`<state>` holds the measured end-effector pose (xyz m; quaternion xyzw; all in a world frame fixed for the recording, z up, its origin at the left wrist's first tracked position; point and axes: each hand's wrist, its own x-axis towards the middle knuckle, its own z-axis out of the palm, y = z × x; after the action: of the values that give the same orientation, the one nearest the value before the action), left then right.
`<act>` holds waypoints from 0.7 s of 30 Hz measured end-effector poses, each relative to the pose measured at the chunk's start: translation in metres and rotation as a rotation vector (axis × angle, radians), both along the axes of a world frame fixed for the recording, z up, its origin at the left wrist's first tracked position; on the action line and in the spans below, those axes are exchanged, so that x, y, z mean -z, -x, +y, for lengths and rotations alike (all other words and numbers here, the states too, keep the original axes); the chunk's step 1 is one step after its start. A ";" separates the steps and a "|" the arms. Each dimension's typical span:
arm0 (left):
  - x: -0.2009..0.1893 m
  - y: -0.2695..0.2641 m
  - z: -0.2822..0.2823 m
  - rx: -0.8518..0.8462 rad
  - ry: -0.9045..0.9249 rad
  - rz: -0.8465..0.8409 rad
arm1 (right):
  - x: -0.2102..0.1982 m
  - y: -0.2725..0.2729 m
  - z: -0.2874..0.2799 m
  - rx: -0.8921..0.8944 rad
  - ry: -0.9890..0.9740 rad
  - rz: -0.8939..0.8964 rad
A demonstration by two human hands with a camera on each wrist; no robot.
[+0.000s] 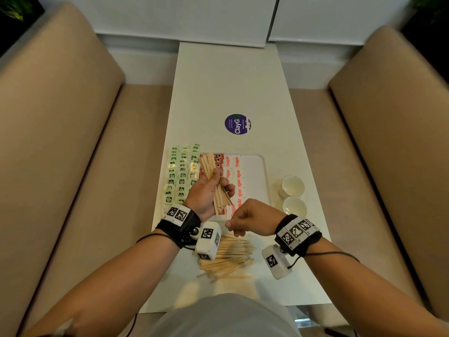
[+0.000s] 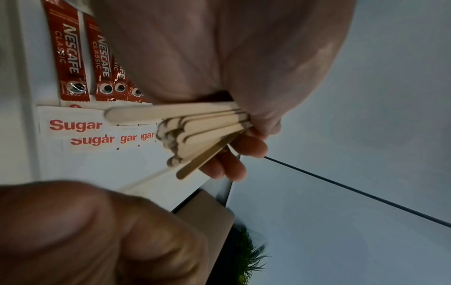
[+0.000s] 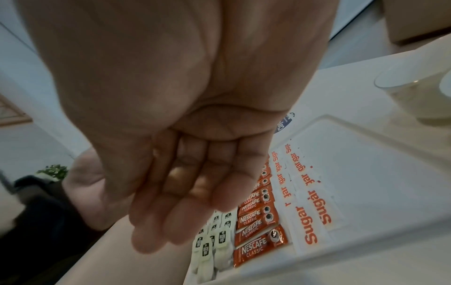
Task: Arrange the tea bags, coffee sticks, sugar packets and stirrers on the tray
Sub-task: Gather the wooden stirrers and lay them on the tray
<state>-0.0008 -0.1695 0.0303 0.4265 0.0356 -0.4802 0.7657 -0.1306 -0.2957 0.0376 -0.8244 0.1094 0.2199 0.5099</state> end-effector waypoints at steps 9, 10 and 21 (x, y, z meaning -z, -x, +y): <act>0.000 0.011 -0.006 -0.045 -0.050 -0.040 | 0.008 -0.001 0.010 0.004 0.041 -0.144; 0.001 0.010 -0.006 -0.060 -0.056 -0.036 | 0.008 0.001 0.010 -0.014 0.018 -0.124; 0.008 0.007 -0.002 -0.042 -0.120 -0.046 | 0.002 0.000 0.017 0.097 0.070 -0.196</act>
<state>-0.0077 -0.1719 0.0225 0.4816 0.0557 -0.4512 0.7493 -0.1303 -0.2791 0.0356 -0.8529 0.1063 0.1093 0.4993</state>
